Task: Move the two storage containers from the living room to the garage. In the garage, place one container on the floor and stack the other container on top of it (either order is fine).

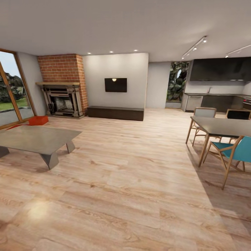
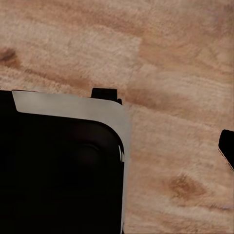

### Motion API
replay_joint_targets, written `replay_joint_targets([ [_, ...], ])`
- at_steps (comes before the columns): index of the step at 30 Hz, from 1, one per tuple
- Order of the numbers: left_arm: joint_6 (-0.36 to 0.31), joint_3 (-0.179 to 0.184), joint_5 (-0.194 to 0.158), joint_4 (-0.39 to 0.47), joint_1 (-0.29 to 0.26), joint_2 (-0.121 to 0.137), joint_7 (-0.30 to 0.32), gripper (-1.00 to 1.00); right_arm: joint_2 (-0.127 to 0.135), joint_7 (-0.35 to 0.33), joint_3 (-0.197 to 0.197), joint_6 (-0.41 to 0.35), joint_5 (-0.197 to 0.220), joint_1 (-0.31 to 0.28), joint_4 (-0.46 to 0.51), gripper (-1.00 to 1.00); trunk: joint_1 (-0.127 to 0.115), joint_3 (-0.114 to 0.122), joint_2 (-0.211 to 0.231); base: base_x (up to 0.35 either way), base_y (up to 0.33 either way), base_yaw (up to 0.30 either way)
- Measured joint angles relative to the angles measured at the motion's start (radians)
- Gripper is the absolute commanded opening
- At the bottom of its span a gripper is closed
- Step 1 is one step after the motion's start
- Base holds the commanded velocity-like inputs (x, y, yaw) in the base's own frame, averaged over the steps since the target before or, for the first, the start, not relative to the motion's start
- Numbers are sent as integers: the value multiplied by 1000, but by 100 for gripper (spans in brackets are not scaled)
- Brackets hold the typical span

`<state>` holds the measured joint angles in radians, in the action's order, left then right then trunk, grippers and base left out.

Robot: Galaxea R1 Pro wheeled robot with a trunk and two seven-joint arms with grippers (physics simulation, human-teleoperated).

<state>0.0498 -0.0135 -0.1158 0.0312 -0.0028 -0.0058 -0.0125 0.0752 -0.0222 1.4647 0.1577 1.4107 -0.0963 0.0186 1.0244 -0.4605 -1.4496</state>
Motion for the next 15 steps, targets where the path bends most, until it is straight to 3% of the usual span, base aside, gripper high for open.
replay_joint_targets([
  [15, 0, 0, 0, 0, 0, 0, 0, 100, 1, 0, 1, -2, -2, 0, 0, 100, 0, 0, 0, 322, 0, 0],
])
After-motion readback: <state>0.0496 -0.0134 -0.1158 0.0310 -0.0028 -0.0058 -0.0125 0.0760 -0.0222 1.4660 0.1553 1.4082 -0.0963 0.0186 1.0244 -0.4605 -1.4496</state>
